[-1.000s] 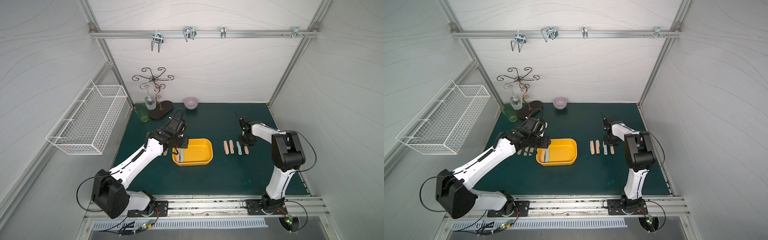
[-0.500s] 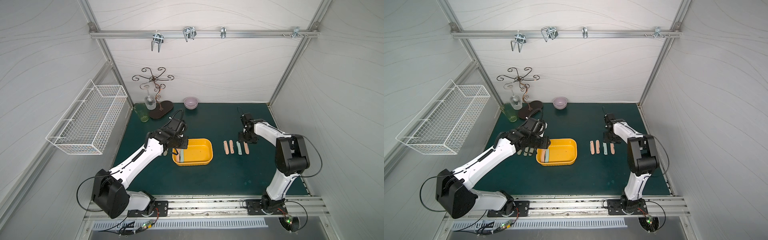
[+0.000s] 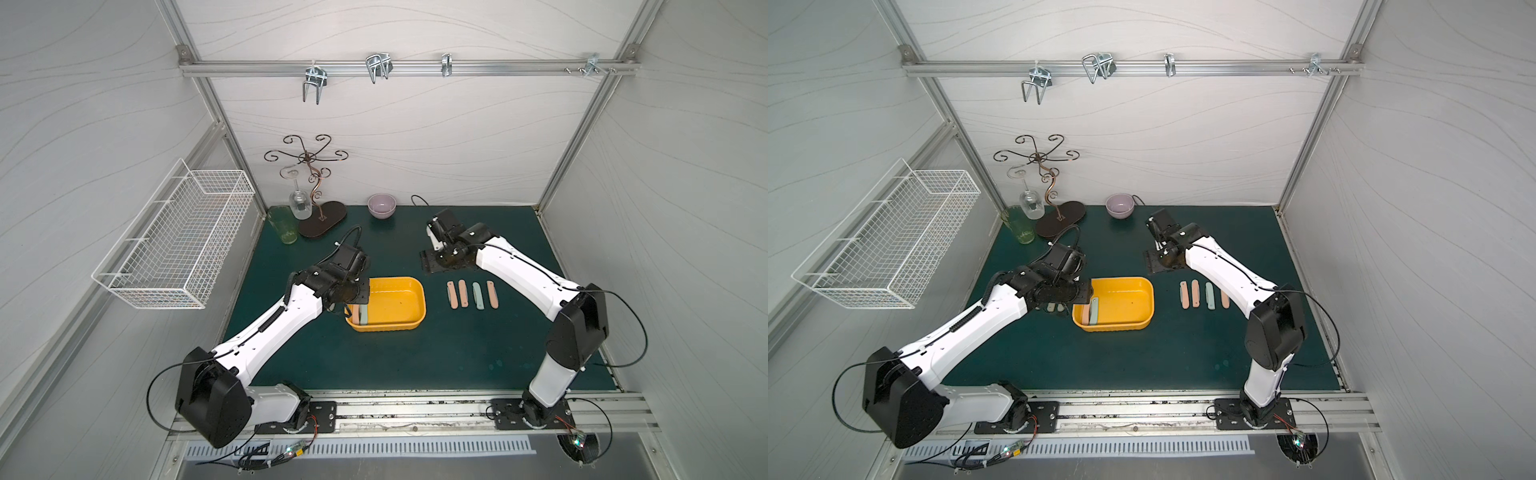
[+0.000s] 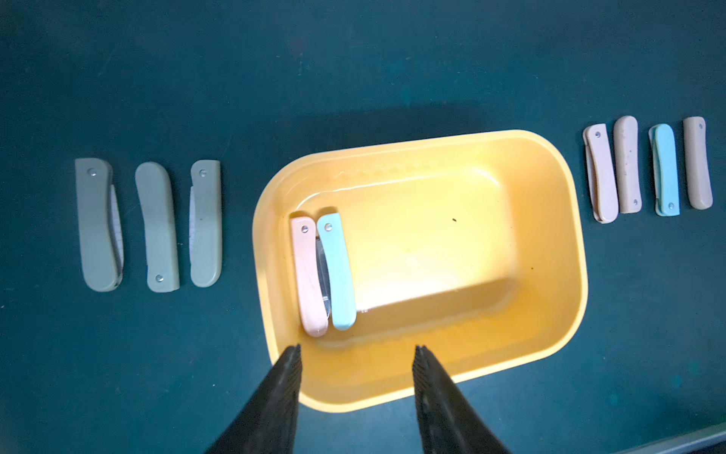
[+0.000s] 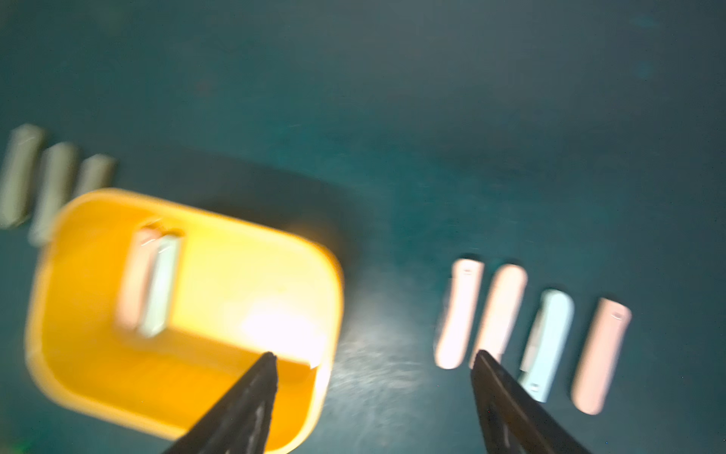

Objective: Take the fruit knife out of the storage box
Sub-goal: Pick up the fruit knife from the storage box.

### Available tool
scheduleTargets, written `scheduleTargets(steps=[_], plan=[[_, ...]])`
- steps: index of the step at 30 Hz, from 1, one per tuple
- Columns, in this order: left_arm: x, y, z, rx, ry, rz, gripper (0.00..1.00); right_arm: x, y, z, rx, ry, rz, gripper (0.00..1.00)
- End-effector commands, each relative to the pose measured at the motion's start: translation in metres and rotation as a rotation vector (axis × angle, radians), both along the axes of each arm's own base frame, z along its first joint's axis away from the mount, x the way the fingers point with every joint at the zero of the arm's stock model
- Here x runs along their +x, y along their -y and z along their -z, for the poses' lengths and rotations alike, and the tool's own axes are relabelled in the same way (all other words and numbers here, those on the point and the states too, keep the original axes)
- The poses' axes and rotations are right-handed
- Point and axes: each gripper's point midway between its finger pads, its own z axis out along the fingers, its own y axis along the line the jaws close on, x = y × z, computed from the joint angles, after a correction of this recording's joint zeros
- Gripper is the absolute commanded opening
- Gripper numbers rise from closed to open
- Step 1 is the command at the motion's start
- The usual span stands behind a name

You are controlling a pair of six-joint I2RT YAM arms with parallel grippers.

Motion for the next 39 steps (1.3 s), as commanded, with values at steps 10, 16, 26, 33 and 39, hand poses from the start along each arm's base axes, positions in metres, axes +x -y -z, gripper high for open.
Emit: scheduleTargets(steps=[10,16,26,33,39], plan=[[-0.014,-0.039,-0.026,-0.027,0.115,-0.152,0.49,-0.050,-0.111,0.041,0.066,-0.186,-0.204,0.54],[-0.024,-0.054,-0.035,-0.036,0.161,-0.190,0.49,-0.068,-0.152,0.076,0.069,-0.233,-0.264,0.54],[-0.041,-0.070,-0.039,-0.046,0.186,-0.225,0.49,-0.080,-0.183,0.121,0.003,-0.222,-0.306,0.55],[-0.047,-0.077,-0.045,-0.050,0.218,-0.236,0.49,-0.074,-0.189,0.142,-0.054,-0.163,-0.291,0.54],[-0.048,-0.077,-0.048,-0.052,0.223,-0.229,0.49,-0.072,-0.187,0.157,-0.122,-0.109,-0.279,0.50]])
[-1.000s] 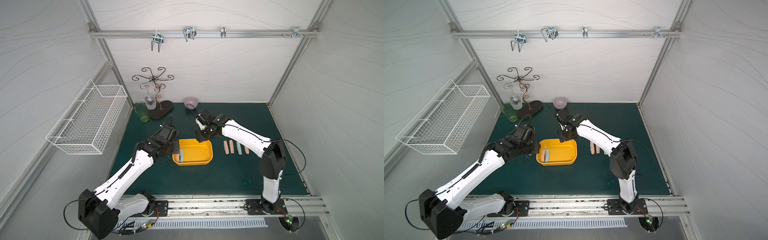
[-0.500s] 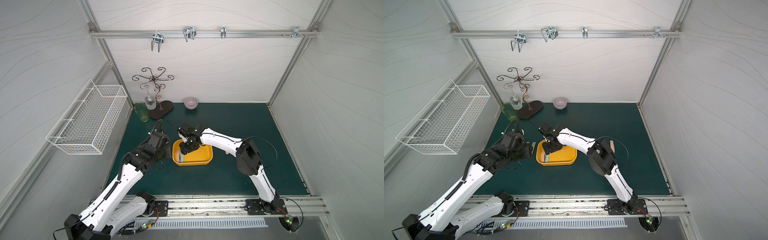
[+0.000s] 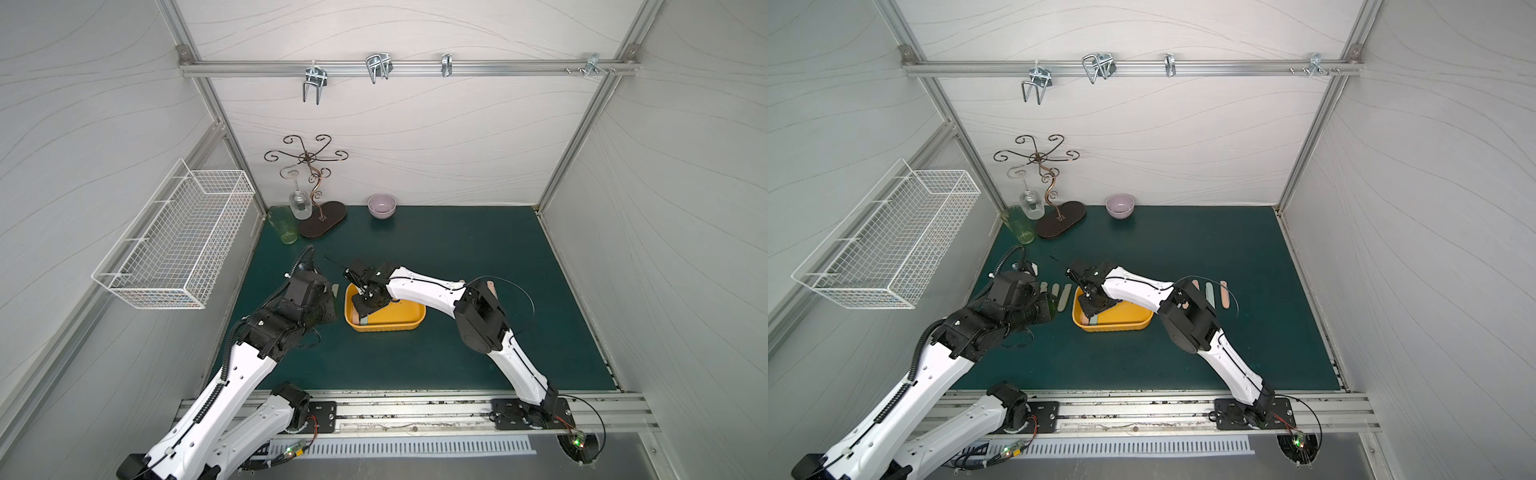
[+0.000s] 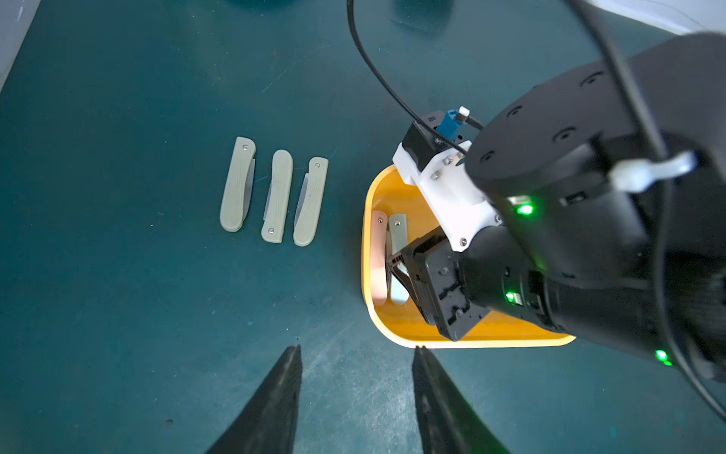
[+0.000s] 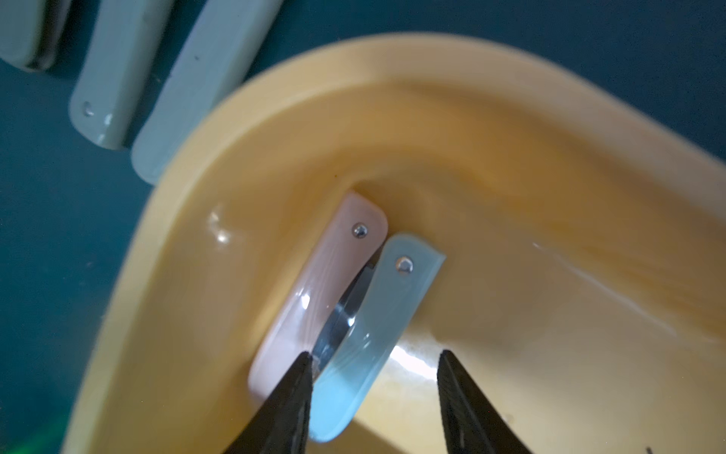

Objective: Take the fruit knife out of the storage box
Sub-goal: Pick up the fruit knife from the storage box.

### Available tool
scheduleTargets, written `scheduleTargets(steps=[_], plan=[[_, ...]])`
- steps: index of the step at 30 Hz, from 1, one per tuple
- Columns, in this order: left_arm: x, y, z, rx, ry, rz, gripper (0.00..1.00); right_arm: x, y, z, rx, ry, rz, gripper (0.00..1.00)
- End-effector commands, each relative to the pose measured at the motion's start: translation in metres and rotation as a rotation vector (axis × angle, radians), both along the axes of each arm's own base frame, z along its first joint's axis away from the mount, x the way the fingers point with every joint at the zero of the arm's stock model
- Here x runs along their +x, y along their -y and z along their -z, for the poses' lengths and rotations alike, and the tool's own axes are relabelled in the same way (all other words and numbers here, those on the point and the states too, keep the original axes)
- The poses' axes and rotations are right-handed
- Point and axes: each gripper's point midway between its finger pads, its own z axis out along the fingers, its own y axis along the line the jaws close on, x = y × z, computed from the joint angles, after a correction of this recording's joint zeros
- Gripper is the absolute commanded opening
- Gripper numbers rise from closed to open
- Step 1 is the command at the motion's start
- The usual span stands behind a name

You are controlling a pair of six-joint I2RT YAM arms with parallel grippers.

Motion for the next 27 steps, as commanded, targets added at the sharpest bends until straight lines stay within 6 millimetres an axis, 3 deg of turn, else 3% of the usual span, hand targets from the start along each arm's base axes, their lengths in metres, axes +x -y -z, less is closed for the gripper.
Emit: scheduleTargets(steps=[1,13,27], plan=[[0.000,-0.004,-0.005,0.003,0.020,-0.016,0.49,0.003,0.001,0.011,-0.050,0.060,0.010,0.49],[0.003,-0.002,-0.005,0.000,0.020,-0.010,0.49,0.004,0.022,0.027,-0.127,0.085,0.033,0.38],[0.009,0.004,-0.008,-0.016,0.029,-0.002,0.48,0.003,0.027,0.005,-0.098,0.109,0.010,0.10]])
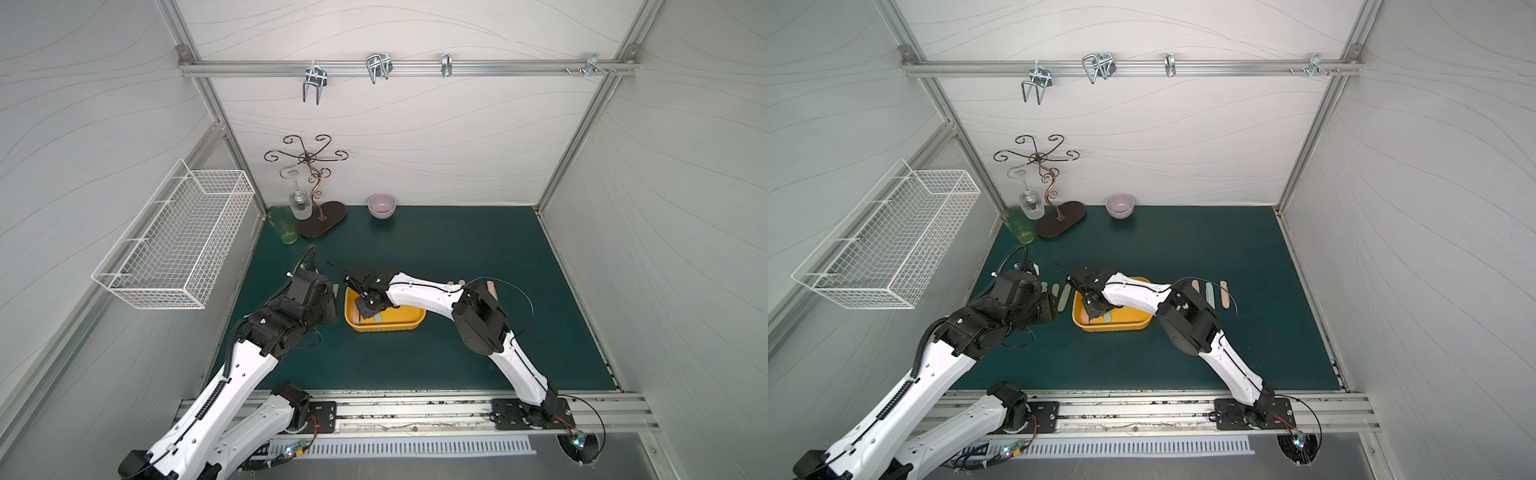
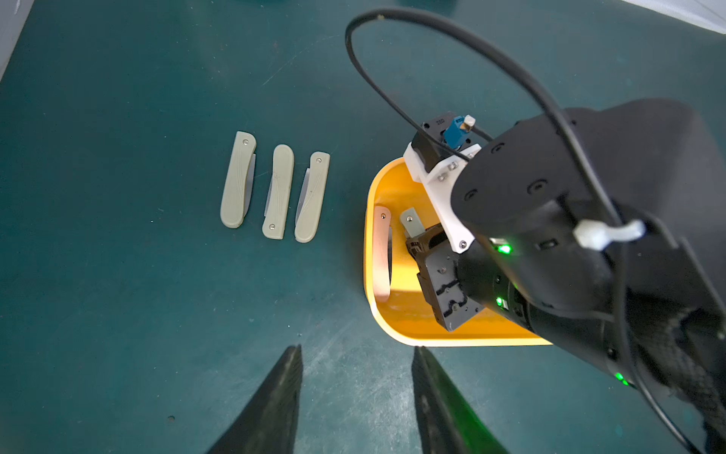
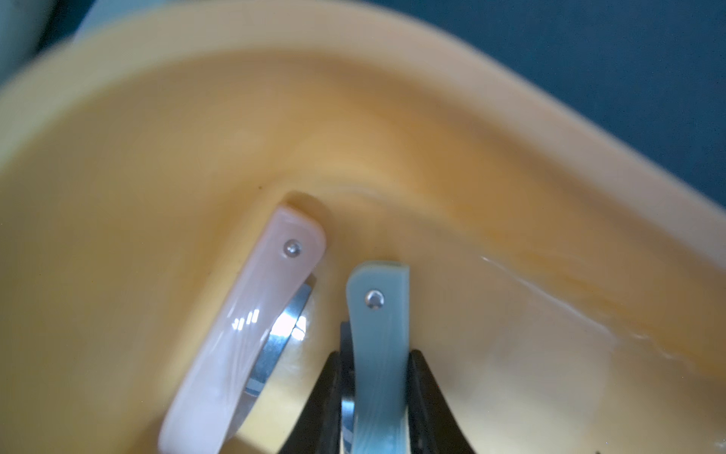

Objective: Take the fruit knife out of the storage box
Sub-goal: Pick up the fruit knife from the storage box.

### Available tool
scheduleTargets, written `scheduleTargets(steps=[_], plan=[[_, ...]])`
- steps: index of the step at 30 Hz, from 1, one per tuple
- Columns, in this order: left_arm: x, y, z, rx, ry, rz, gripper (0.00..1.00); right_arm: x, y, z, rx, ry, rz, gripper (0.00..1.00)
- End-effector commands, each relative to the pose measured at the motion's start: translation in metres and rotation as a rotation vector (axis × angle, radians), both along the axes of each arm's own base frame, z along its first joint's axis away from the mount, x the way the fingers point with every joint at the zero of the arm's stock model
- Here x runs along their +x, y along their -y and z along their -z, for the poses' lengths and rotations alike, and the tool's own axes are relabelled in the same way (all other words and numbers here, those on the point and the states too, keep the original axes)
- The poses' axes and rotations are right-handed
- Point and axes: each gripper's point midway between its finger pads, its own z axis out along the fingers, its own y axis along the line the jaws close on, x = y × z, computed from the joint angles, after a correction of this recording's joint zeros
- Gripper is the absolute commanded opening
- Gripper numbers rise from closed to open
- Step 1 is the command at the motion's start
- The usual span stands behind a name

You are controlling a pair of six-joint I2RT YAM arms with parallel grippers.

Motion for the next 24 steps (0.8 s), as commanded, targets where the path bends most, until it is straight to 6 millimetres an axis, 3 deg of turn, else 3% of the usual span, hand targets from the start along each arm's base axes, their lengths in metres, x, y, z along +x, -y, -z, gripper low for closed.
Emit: scheduleTargets(steps=[1,8,17,24], plan=[[0.009,0.003,-0.012,-0.025,0.048,-0.004,0.48,-0.009,0.012,-0.008,-0.034,-0.009,-0.024,0.09],[0.014,0.007,-0.011,-0.035,0.045,0.000,0.48,-0.008,0.010,-0.035,0.009,0.007,-0.044,0.02],[0.019,0.012,-0.013,-0.052,0.050,0.001,0.48,-0.003,0.018,-0.058,0.046,0.017,-0.042,0.01],[0.023,0.015,-0.018,-0.057,0.054,0.005,0.48,0.009,0.032,-0.091,0.090,0.032,-0.022,0.01]])
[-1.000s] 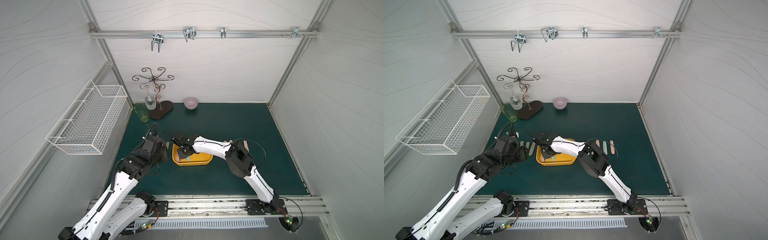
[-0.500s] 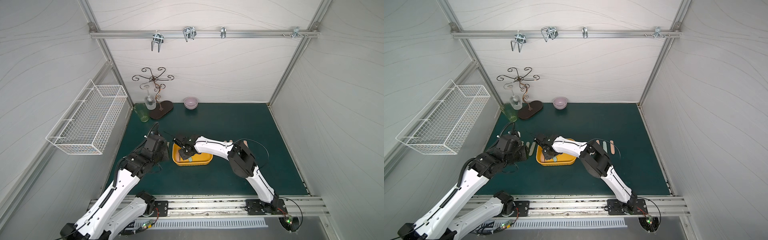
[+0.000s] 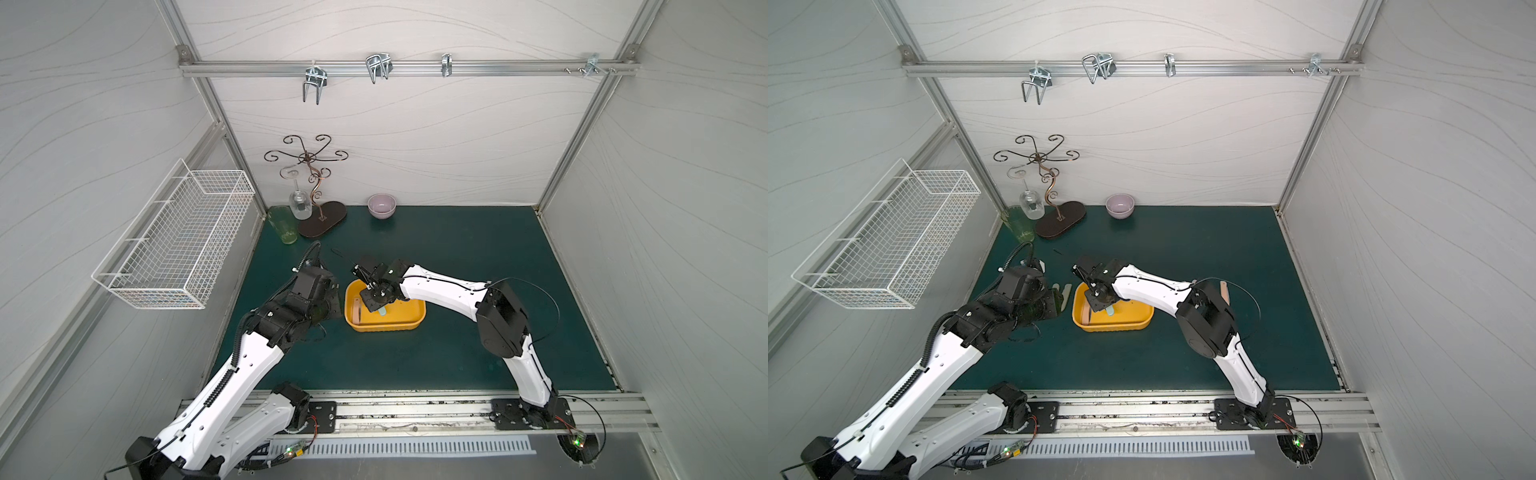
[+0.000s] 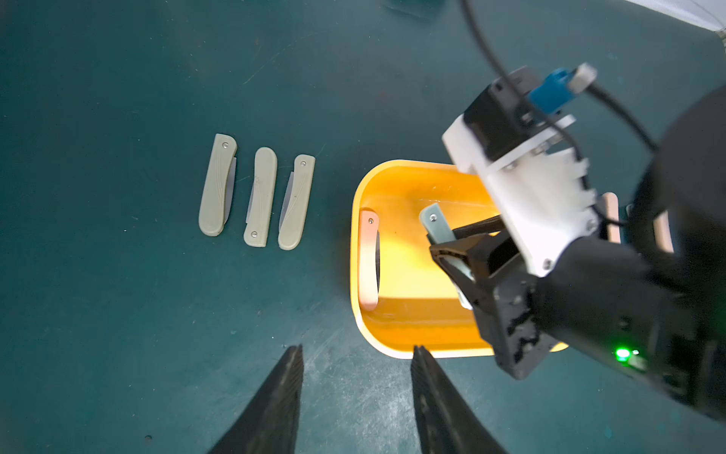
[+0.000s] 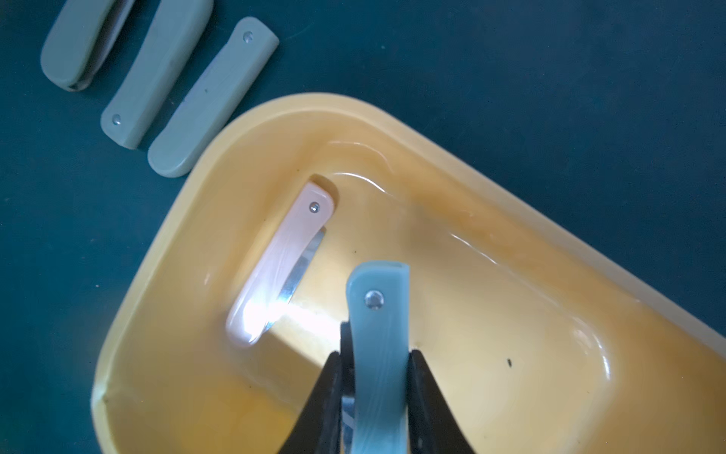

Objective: Take the fruit knife out of the storage box
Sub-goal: Pick up the fruit knife from the storage box, then place the fruit knife at the center of the board.

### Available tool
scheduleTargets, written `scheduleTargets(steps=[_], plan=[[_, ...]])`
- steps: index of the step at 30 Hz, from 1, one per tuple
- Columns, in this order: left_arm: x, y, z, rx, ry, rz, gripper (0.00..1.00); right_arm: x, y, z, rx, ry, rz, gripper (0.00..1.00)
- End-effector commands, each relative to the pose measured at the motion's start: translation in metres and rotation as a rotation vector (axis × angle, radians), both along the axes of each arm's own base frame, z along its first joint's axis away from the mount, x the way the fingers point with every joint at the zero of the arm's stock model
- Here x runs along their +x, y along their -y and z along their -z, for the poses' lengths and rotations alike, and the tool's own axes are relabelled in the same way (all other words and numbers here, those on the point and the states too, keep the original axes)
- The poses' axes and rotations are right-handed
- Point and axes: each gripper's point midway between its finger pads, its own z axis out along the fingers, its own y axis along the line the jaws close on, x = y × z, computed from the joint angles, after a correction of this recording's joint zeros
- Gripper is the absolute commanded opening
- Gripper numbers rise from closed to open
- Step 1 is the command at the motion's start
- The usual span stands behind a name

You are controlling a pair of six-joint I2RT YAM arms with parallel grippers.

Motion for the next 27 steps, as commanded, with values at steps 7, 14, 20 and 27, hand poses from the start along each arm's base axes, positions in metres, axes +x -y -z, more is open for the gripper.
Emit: scheduleTargets(steps=[7,14,20,27], plan=[[0.017,0.009,-0.027,-0.038,0.062,0.004,0.48,0.017,0.050,-0.058,0.032,0.008,0.054,0.01],[0.025,0.016,-0.031,-0.041,0.065,0.027,0.48,0.043,0.135,-0.062,-0.009,-0.017,0.200,0.01],[0.031,0.025,-0.030,-0.054,0.062,0.052,0.48,0.071,0.219,-0.042,-0.086,-0.033,0.344,0.01],[0.035,0.029,-0.029,-0.058,0.058,0.072,0.48,0.088,0.286,-0.009,-0.173,-0.055,0.453,0.01]])
